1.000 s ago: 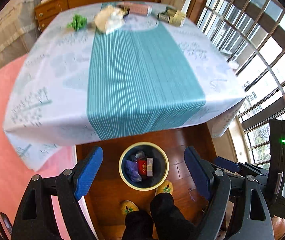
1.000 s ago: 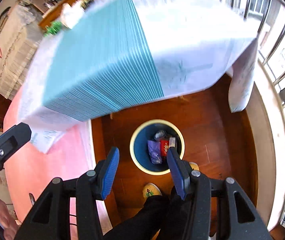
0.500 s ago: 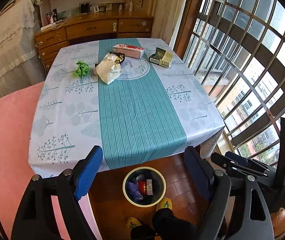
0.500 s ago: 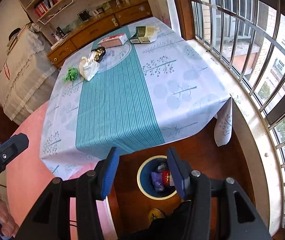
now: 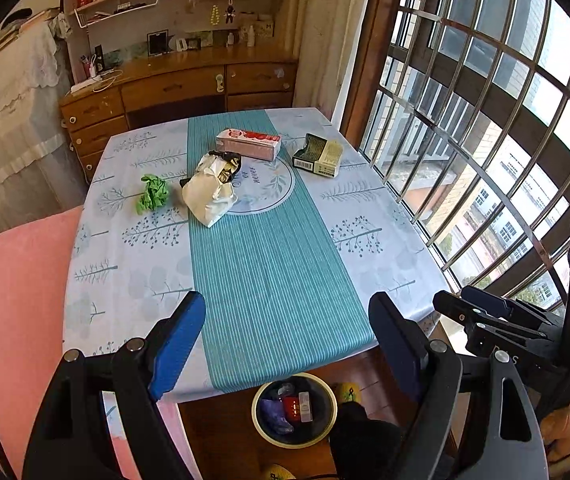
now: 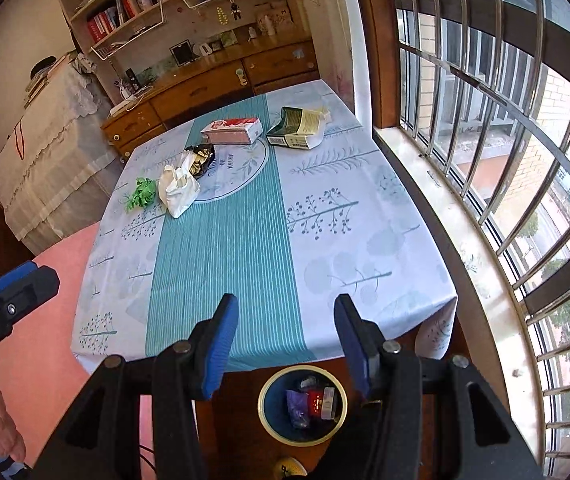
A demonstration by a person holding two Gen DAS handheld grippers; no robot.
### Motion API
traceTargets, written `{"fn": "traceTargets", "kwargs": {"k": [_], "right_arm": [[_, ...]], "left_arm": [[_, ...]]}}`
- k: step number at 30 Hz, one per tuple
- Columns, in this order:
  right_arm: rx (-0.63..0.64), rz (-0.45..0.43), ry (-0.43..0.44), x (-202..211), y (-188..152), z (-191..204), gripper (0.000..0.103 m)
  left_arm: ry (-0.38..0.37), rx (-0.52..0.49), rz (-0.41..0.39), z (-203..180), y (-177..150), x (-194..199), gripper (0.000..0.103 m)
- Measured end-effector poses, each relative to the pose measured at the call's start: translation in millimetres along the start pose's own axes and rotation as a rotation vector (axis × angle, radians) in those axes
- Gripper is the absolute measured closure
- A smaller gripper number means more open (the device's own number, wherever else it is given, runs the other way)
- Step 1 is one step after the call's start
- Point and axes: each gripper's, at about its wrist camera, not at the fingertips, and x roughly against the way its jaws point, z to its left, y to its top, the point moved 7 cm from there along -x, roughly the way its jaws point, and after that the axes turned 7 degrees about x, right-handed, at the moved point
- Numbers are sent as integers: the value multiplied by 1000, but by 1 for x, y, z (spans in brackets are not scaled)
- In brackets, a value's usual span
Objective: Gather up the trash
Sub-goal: 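Raise both tools back toward the table, then grasp the beige paper piece with the left tool while the right tool grasps the green cigarette box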
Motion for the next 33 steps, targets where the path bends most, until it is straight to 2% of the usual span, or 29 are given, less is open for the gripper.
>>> {"fn": "traceTargets", "kwargs": {"k": [8,13,17,20,25,29,33], "right_arm": [[108,-1,68,-64,91,-33,53],[151,56,121,-114,151,-62,53],[216,93,166,-153,192,-81,51],[246,118,200,-186,213,-91,44],[247,180,270,-246,233,-99,44],[235,223,302,-285,237,-101,44],[205,243,351,-307,241,-101,44]], "left_arm": [[67,43,14,-13,65,-76,21],[104,115,91,-29,111,-145,21],[137,152,124,-40,142,-197,21],[176,193,162,-42,159,-241,21],[226,248,212,-37,172,-297,21],[247,261,243,-35,174,-325,21],[258,276,260,-30,178,-346,21]]}}
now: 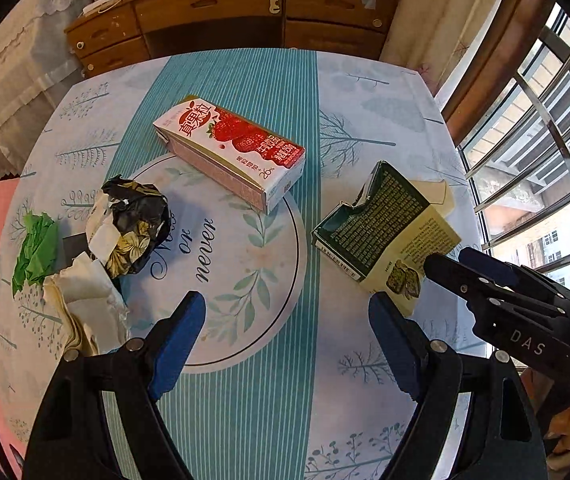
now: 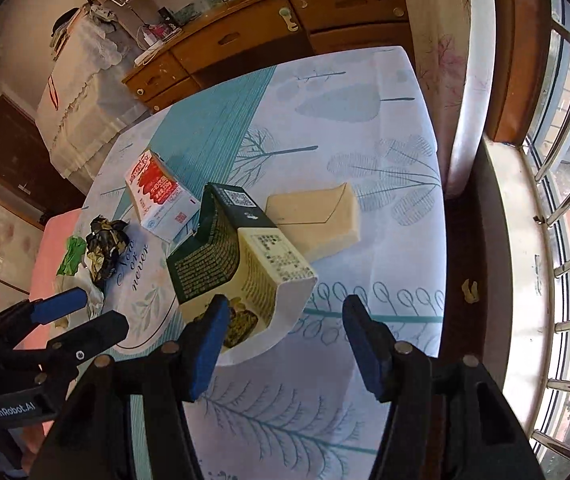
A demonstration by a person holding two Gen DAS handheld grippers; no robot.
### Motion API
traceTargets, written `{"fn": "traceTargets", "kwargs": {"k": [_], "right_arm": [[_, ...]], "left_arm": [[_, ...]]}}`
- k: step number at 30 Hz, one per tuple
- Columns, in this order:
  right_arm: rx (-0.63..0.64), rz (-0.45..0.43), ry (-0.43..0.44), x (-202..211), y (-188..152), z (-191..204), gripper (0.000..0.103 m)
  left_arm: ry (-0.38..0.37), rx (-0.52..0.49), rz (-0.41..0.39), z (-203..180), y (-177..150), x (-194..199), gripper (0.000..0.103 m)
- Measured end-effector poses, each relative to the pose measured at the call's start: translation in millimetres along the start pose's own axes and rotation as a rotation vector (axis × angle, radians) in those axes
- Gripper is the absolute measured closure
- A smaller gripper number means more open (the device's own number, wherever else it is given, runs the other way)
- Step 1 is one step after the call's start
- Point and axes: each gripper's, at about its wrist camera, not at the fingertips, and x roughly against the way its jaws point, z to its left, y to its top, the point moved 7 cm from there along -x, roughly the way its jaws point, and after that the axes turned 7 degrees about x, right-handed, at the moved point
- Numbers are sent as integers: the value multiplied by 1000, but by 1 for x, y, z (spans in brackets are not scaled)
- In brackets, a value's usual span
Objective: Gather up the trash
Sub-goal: 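Grasp the beige paper piece with the left tool while the right tool grasps the green cigarette box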
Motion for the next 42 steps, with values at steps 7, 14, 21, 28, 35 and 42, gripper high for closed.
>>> {"fn": "traceTargets", "kwargs": {"k": [7,14,21,28,35,42], "right_arm": [[12,-20,57,-17,11,-1,44],[4,-32,144,-21,13,5,69],[5,-39,216,7,6,6,78],[-10,-73,176,56,-1,-24,79],[-91,-147,-9,91,-4,-79,79],[-136,-203,-164,92,-3,-103,79]], "left_arm": [[2,24,18,-2,12,-19,21],[-1,11,26,-7,17,-22,21],[-49,0,10,-21,28,-8,21],[-101,-27,-6,-50,45,2,20],[-121,-54,30,-92,55,-23,16],[-99,-25,89,-123,55,-63,16]]}}
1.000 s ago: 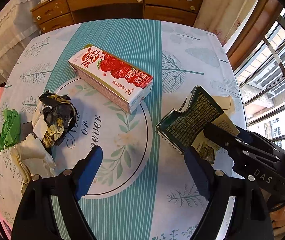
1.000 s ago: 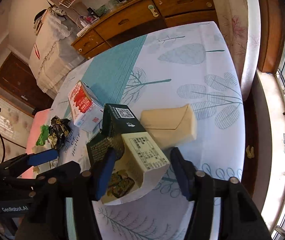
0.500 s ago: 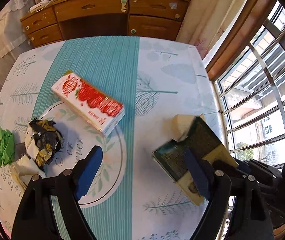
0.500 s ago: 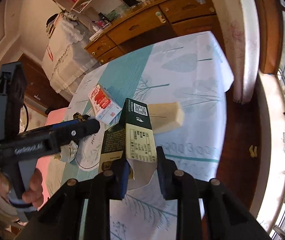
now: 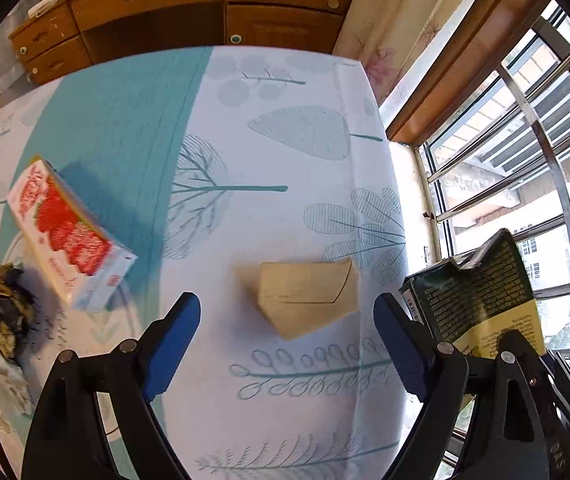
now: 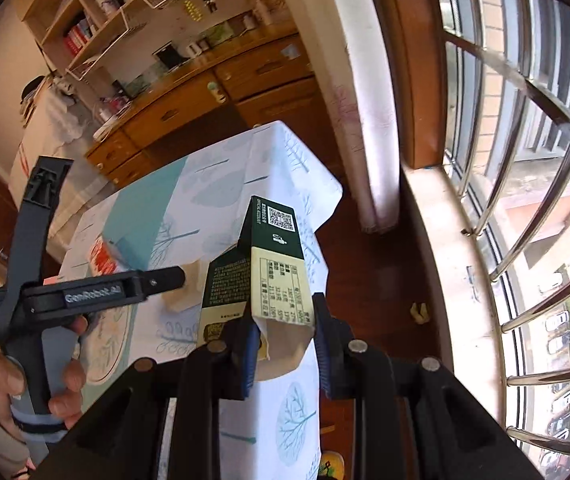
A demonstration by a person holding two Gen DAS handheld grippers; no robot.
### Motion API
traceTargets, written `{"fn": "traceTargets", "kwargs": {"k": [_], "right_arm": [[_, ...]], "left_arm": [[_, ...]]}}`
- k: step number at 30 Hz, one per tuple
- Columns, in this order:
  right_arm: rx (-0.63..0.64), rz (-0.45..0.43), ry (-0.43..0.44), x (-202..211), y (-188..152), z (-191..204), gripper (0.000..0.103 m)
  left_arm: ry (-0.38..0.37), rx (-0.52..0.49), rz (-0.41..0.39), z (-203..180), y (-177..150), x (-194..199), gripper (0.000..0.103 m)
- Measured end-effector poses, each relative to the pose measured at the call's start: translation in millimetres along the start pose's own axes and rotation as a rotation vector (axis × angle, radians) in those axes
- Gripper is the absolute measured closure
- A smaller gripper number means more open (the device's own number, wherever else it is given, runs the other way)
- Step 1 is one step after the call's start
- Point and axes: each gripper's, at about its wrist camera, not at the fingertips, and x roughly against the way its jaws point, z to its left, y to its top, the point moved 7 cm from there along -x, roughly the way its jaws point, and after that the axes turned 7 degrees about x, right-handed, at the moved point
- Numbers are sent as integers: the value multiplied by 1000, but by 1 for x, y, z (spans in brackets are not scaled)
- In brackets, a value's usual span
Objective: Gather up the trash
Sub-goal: 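Grasp the beige paper piece with the left tool while the right tool grasps the green cigarette box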
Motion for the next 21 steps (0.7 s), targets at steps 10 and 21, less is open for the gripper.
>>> {"fn": "traceTargets", "kwargs": {"k": [10,21], "right_arm": [[-1,0,-17,-14,-5,2,79],[16,8,7,-1,-19,20,79]], "left_arm": [[47,78,3,-3,1,-31,23],[6,42,-38,15,-19,-6,42]]}}
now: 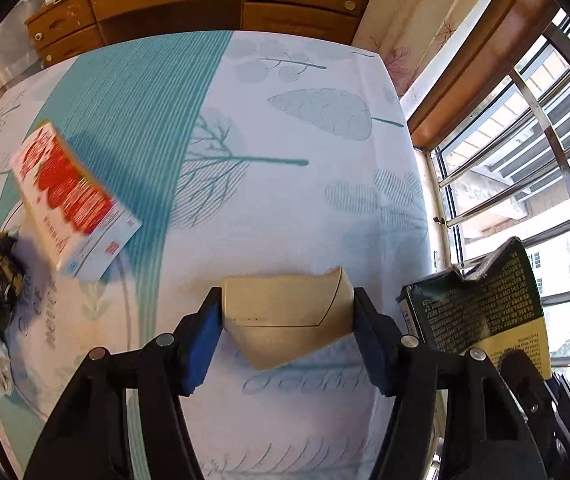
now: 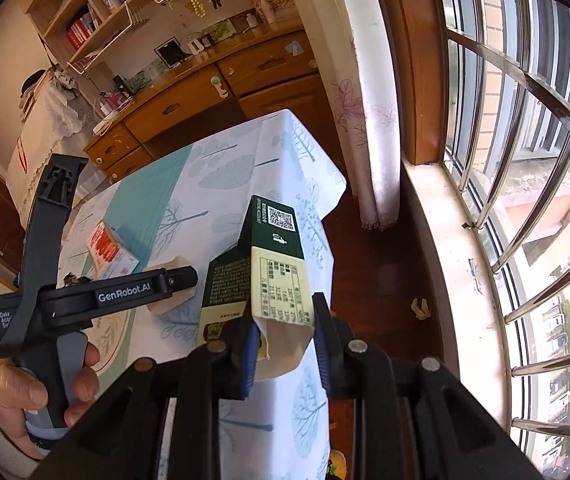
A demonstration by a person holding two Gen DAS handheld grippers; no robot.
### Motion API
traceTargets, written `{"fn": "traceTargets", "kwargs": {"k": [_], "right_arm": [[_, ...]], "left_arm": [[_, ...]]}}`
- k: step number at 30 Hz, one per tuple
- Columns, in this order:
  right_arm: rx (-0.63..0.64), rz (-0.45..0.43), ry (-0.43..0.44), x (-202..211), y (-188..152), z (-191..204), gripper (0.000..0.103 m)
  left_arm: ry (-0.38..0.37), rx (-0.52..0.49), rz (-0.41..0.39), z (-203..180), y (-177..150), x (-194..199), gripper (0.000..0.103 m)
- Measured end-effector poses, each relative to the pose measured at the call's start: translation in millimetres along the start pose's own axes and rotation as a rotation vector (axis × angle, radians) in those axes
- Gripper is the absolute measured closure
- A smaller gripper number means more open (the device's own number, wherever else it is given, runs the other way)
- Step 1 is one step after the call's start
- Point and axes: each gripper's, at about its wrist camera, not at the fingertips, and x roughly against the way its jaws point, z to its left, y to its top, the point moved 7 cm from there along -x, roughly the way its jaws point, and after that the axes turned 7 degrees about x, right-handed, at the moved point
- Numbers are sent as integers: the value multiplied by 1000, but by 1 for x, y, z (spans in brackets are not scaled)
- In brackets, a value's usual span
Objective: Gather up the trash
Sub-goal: 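Grasp the beige paper piece with the left tool while the right tool grasps the green cigarette box, then carry the paper piece and cigarette box over the bin and open both tools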
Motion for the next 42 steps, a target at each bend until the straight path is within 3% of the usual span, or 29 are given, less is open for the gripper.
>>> {"fn": "traceTargets", "kwargs": {"k": [14,25,31,42], "right_arm": [[73,-14,25,55,-61,106,79],[43,-97,-29,134,-172,226,79],[19,-99,-54,166,-237,282,79],[21,74,-74,177,-340,327,79]], "left_arm": [[-26,-104,-21,87,-94,101,42],[-87,-238,-98,189,-200,200,42],[-120,-311,-111,244,-265,243,42],[-127,-316,36,283,-373,232,42]]}}
